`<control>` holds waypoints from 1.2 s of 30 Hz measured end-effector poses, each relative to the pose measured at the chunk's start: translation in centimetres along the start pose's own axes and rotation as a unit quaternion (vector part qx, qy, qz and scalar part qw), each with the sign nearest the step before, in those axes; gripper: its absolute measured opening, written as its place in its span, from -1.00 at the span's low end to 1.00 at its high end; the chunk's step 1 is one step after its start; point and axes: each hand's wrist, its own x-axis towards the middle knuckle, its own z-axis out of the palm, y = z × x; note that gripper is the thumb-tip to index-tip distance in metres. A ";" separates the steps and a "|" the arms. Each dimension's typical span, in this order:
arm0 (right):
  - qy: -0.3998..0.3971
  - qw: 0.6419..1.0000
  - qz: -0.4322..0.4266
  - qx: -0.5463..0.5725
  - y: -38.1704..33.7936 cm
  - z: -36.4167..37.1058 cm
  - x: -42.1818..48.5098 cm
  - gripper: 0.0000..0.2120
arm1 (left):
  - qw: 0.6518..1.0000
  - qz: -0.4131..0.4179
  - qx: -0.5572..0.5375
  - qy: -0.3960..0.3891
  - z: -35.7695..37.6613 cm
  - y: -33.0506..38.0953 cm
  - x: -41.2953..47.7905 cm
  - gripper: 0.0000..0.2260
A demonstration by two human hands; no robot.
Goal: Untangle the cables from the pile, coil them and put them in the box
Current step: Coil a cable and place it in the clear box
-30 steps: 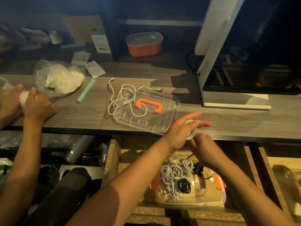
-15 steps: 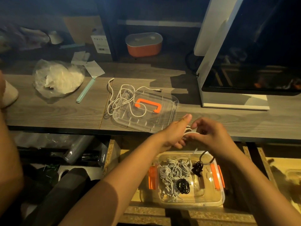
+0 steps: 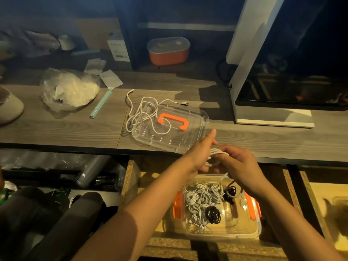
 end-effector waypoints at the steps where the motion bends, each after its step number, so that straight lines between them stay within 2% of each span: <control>1: 0.029 1.000 0.006 0.003 0.2 0.1 0.2 -0.84 | 0.997 0.035 0.007 0.063 0.3 -0.4 0.0 -0.67; 3: 0.073 0.997 0.023 0.025 0.1 0.2 0.4 -0.83 | 0.980 0.126 0.062 0.143 1.0 -1.3 0.0 -0.72; 5: 0.063 0.997 0.029 0.038 0.0 0.5 0.3 -0.83 | 0.956 0.195 0.126 0.178 1.6 -2.0 -0.2 -0.68; 8: -0.002 0.999 0.029 -0.031 0.3 0.2 0.2 -0.81 | 0.930 0.208 0.187 0.237 1.2 -2.3 0.2 -0.58; 10: -0.092 0.991 0.046 -0.091 -0.2 -1.5 0.4 -0.77 | 0.920 0.197 0.231 0.249 0.7 -2.4 0.6 -0.54; 12: -0.124 0.977 0.051 -0.163 -1.1 -3.7 0.7 -0.70 | 0.933 0.184 0.230 0.205 0.4 -2.4 0.6 -0.51; 14: -0.084 0.976 0.040 -0.197 -1.4 -4.9 1.1 -0.82 | 0.965 0.177 0.165 0.102 0.8 -1.8 -0.4 -0.53; 15: -0.057 0.978 0.032 -0.199 -1.1 -4.8 1.2 -0.85 | 0.973 0.175 0.128 0.080 1.2 -1.3 -0.8 -0.53; 16: -0.036 0.979 0.023 -0.198 -0.8 -4.1 1.3 -0.83 | 0.975 0.176 0.099 0.097 1.6 -0.7 -0.9 -0.53; 17: -0.024 0.977 0.014 -0.213 -0.3 -2.9 1.3 -0.81 | 0.969 0.180 0.075 0.148 2.0 -0.2 -0.8 -0.53; 20: -0.044 0.948 -0.009 -0.314 1.6 1.3 0.8 -0.82 | 0.922 0.196 0.016 0.332 2.6 0.7 -0.1 -0.54; 23: -0.070 0.908 -0.020 -0.412 2.9 3.4 0.6 -0.84 | 0.900 0.141 -0.005 0.412 1.8 0.1 1.4 -0.52; 26: -0.109 0.865 -0.030 -0.488 2.8 3.7 0.4 -0.83 | 0.913 0.097 -0.093 0.385 1.0 -0.5 2.5 -0.55; 27: -0.119 0.856 -0.035 -0.501 2.5 3.7 0.4 -0.82 | 0.919 0.108 -0.079 0.370 0.9 -0.7 2.7 -0.57; 31: -0.173 0.817 -0.080 -0.545 0.8 3.1 0.3 -0.81 | 0.918 0.188 0.132 0.324 -0.1 -1.2 2.8 -0.57; 34: -0.142 0.821 -0.124 -0.538 0.0 1.6 1.1 -0.78 | 0.920 0.183 0.198 0.285 -1.5 -2.5 3.3 -0.59; 36: -0.080 0.832 -0.141 -0.531 -0.3 0.4 1.8 -0.78 | 0.946 0.120 0.191 0.232 -1.4 -3.0 2.7 -0.64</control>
